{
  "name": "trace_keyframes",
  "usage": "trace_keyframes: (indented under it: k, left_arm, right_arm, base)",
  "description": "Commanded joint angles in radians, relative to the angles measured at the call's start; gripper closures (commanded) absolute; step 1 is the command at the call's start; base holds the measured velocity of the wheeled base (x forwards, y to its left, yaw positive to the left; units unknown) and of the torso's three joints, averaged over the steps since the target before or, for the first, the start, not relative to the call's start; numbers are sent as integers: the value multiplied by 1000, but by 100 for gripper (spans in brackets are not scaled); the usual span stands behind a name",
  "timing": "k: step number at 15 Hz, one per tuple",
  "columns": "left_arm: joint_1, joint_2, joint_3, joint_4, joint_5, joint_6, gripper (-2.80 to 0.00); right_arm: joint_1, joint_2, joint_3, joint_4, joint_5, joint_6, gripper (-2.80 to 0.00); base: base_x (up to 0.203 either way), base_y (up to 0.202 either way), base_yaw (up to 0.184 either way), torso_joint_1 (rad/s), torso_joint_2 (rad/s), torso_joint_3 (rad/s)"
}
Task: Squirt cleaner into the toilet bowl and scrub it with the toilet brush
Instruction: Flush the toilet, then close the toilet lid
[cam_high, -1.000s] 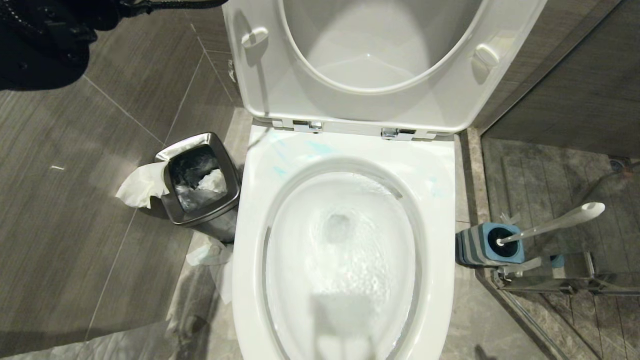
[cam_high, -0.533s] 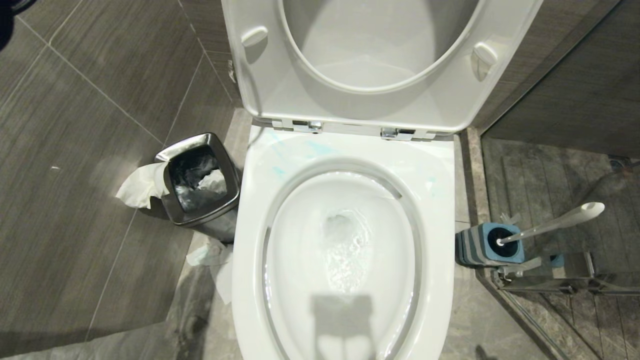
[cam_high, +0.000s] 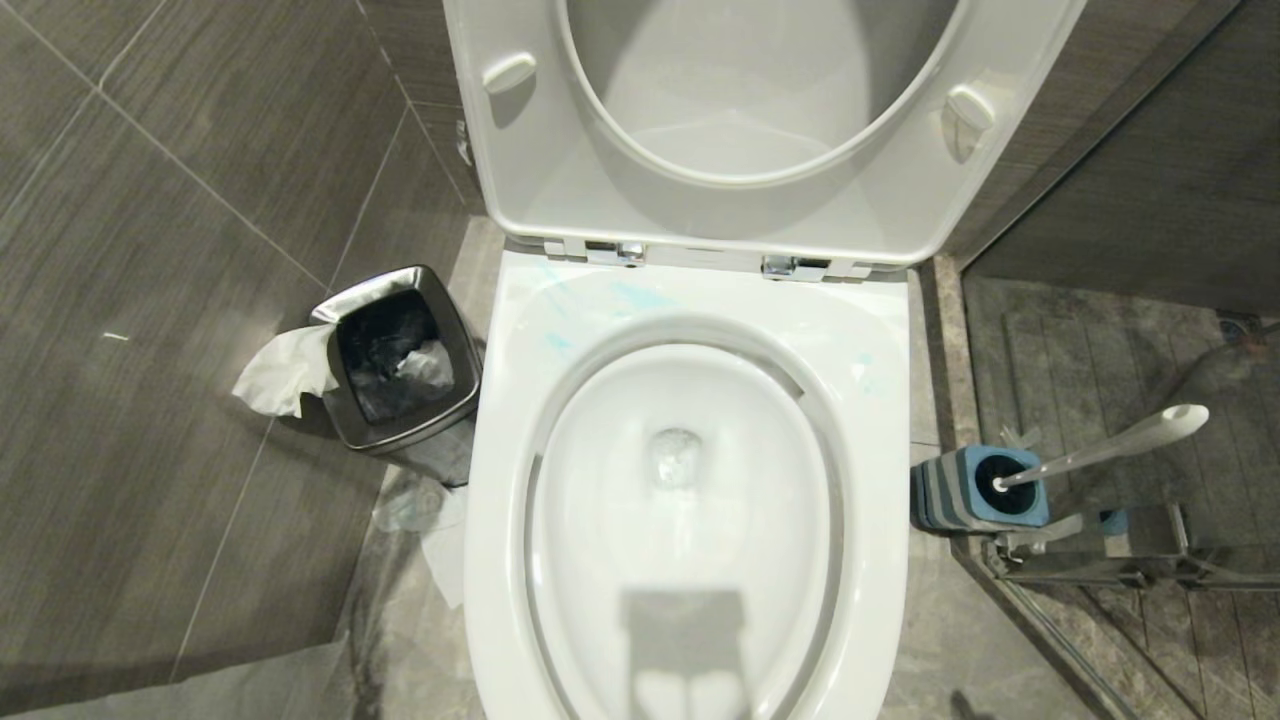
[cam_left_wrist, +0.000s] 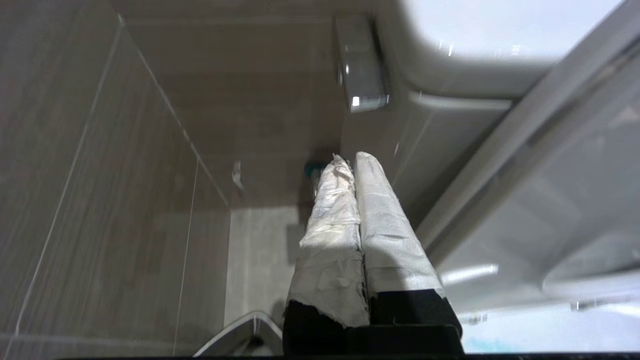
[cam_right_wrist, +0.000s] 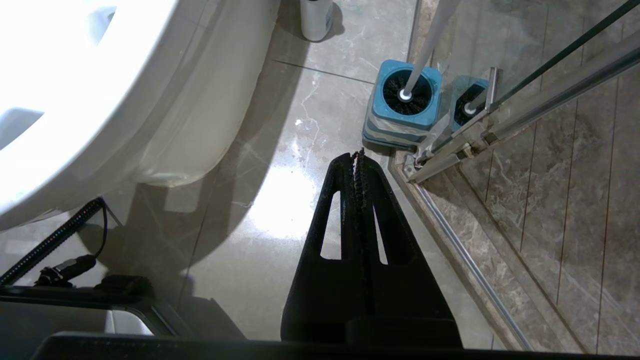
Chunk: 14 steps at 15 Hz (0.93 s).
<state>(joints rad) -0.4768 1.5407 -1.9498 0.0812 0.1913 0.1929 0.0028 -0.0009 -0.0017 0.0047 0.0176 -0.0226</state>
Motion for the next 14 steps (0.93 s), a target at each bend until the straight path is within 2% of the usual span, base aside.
trace_keyframes:
  k: [1,5,10,12,14]
  left_arm:
    - [15,-47,1,158,3,0,0]
    - [20,-104,3,459,-4,-15,0]
    - [10,-126,34,474,-17,-106,0]
    - [9,-137,43,472,-116,-128,0]
    - [18,-136,42,470,-242,-228,0]
  right_arm:
    - [0,1,0,0,1,0,0]
    - [0,1,0,0,1,0,0]
    - [0,1,0,0,1,0,0]
    - [0,1,0,0,1,0,0]
    - [0,1,0,0,1,0,0]
  base:
    - [0,0,0,0,0,0]
    - [0,0,0,0,0,0]
    - [0,0,0,0,0,0]
    - [0,0,0,0,0,0]
    - [0,0,0,0,0,0]
